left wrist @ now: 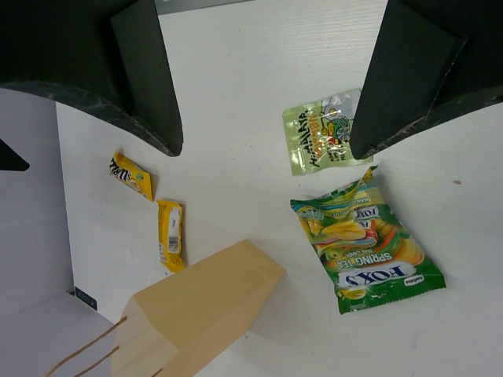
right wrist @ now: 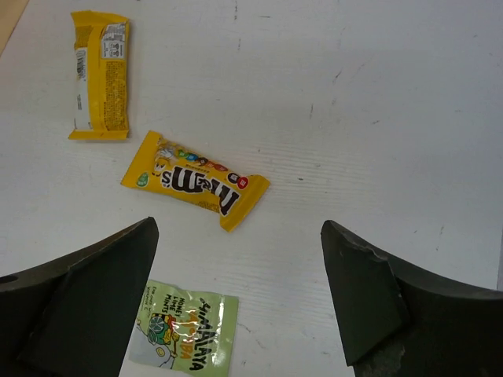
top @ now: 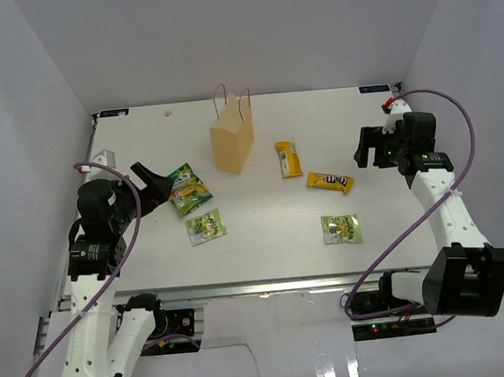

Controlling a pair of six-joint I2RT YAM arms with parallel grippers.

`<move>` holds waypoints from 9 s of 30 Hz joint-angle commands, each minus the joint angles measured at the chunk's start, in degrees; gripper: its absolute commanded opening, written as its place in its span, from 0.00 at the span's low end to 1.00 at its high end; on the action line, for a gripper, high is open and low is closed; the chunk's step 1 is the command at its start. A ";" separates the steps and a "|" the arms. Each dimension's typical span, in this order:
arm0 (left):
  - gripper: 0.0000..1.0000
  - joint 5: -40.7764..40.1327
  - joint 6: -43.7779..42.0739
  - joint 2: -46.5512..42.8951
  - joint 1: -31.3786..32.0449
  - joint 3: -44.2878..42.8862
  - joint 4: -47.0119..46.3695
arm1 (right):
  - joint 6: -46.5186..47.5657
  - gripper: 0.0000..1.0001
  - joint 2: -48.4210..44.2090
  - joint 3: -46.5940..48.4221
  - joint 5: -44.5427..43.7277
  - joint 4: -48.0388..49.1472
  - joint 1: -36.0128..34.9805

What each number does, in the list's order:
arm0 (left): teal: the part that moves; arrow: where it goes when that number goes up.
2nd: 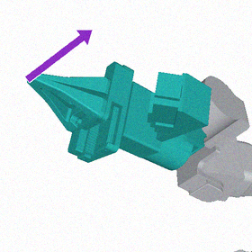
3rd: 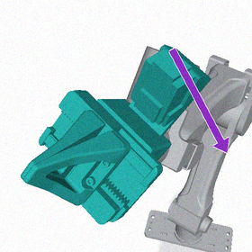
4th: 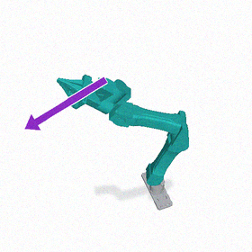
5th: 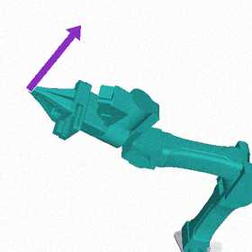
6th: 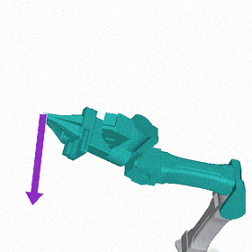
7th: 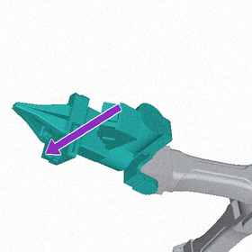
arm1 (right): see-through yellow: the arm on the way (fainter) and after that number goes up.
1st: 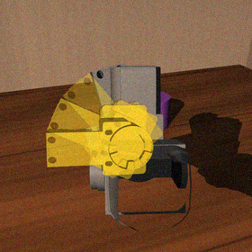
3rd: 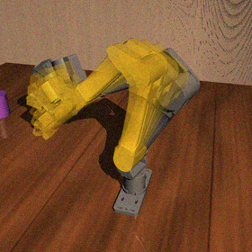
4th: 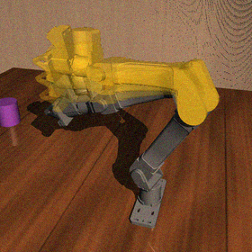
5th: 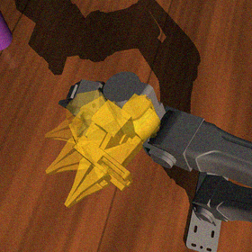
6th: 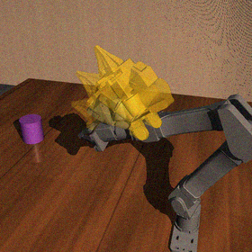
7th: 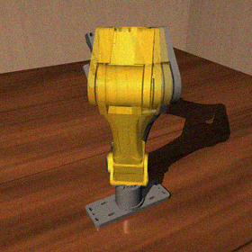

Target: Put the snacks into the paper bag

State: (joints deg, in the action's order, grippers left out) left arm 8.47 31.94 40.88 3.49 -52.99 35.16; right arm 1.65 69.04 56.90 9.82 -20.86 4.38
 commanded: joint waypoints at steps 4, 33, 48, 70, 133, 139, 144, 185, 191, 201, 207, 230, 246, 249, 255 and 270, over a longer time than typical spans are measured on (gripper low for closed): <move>0.98 0.50 0.05 1.21 -0.15 -3.08 4.56 | 6.41 0.90 3.91 6.81 15.16 -1.62 -0.25; 0.85 8.23 4.10 38.91 -7.62 -2.29 -9.14 | 33.24 0.92 13.23 11.39 45.28 -17.46 -6.93; 0.68 11.39 -1.97 53.76 -8.23 -3.17 -16.44 | 32.45 0.93 14.81 12.71 44.93 -17.55 -6.93; 0.00 13.51 -3.82 33.40 -7.44 2.63 -27.06 | 31.92 0.93 12.17 10.60 43.44 -17.28 -6.93; 0.00 -39.58 -47.06 59.84 30.26 -40.88 -40.17 | 33.24 0.94 11.65 9.37 43.61 -17.02 -7.11; 0.00 -38.18 -46.18 61.33 30.88 -40.61 -39.38 | 33.51 0.94 11.30 8.84 43.52 -17.02 -7.02; 0.00 -37.65 -44.86 62.04 31.14 -39.73 -38.76 | 33.51 0.94 11.03 8.40 43.61 -17.02 -7.02; 0.98 -19.82 -10.17 12.66 32.02 -7.50 -16.09 | -3.67 0.99 33.61 25.53 3.01 -1.03 -22.14; 0.98 -18.49 3.81 -1.04 32.02 6.57 -13.54 | -1.92 0.98 46.51 35.28 9.48 -0.23 -20.64; 0.98 -20.07 11.20 -7.22 32.02 9.66 -7.03 | 2.93 1.00 53.57 39.16 11.89 1.09 -19.59; 0.98 -20.16 12.44 -6.17 32.02 9.49 -6.86 | 0.81 0.94 55.41 39.60 11.79 2.32 -19.06; 0.98 -20.51 12.79 -3.53 32.02 8.96 -6.77 | -5.16 0.53 58.85 35.03 15.39 6.71 -18.27; 0.98 -20.33 14.55 -4.76 32.02 11.42 -7.29 | 2.46 0.08 41.73 22.47 34.46 18.90 -14.58; 0.98 -20.69 14.73 -5.72 32.02 12.47 -7.47 | 8.43 0.08 35.48 22.72 38.07 19.98 -15.98; 0.98 -21.30 14.73 -6.96 32.02 14.84 -7.03 | 15.21 0.08 30.90 33.94 36.06 17.70 -21.51; 0.98 -20.60 15.34 -9.06 32.02 16.96 -6.33 | 19.09 0.08 47.49 67.28 11.02 30.17 -36.02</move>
State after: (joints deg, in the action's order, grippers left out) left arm -12.01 46.68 33.15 35.38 -36.21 28.36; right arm 20.01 112.88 121.60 28.75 2.55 -30.28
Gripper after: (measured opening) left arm 0.979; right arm 0.080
